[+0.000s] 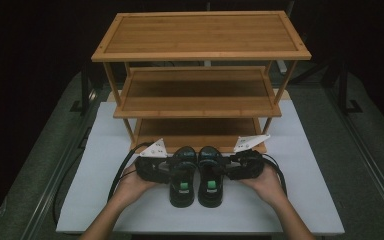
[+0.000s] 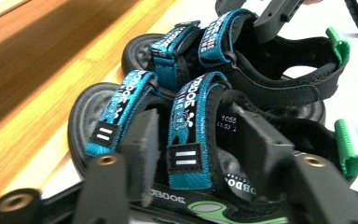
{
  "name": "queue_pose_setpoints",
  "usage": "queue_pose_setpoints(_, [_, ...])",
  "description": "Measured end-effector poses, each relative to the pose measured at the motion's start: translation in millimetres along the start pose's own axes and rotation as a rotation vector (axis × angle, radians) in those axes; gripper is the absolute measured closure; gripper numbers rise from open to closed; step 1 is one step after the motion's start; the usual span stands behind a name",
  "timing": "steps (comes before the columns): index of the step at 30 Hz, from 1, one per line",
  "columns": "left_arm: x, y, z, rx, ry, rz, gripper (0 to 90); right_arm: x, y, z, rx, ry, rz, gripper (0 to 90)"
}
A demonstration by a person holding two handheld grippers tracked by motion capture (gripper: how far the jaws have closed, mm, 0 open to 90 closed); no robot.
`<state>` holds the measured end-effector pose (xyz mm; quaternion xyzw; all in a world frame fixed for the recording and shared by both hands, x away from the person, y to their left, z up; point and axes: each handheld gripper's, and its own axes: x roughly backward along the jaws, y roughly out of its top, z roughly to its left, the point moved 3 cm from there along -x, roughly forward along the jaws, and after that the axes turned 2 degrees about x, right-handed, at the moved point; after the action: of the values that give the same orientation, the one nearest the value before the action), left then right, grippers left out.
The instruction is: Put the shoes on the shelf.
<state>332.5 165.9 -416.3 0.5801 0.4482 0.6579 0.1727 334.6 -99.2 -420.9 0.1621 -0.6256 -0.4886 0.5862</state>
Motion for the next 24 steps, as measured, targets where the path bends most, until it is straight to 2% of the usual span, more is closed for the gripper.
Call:
queue_pose_setpoints(3, [-0.2, -1.7, 0.9, -0.004, -0.002, 0.013, 62.9, -4.4, -1.0, -0.8, -0.009, 0.011, 0.007, 61.8])
queue_pose_setpoints(9, [-3.4, -1.0, -1.8, -0.018, 0.018, 0.021, 68.4, -7.7, -0.8, 0.8, -0.015, -0.002, 0.008, 67.9])
queue_pose_setpoints(14, [-1.0, 3.2, -3.4, -0.022, 0.057, -0.013, 69.9, -5.7, 2.5, 2.3, -0.024, -0.018, -0.007, 68.7])
queue_pose_setpoints(17, [0.5, 7.4, -1.8, -0.026, 0.081, -0.027, 70.2, -5.6, 7.7, 2.4, -0.013, -0.035, -0.020, 68.8])
queue_pose_setpoints(24, [1.7, 18.4, 13.1, -0.016, 0.131, -0.067, 70.2, -5.4, 22.2, -8.1, -0.008, -0.070, -0.059, 69.0])
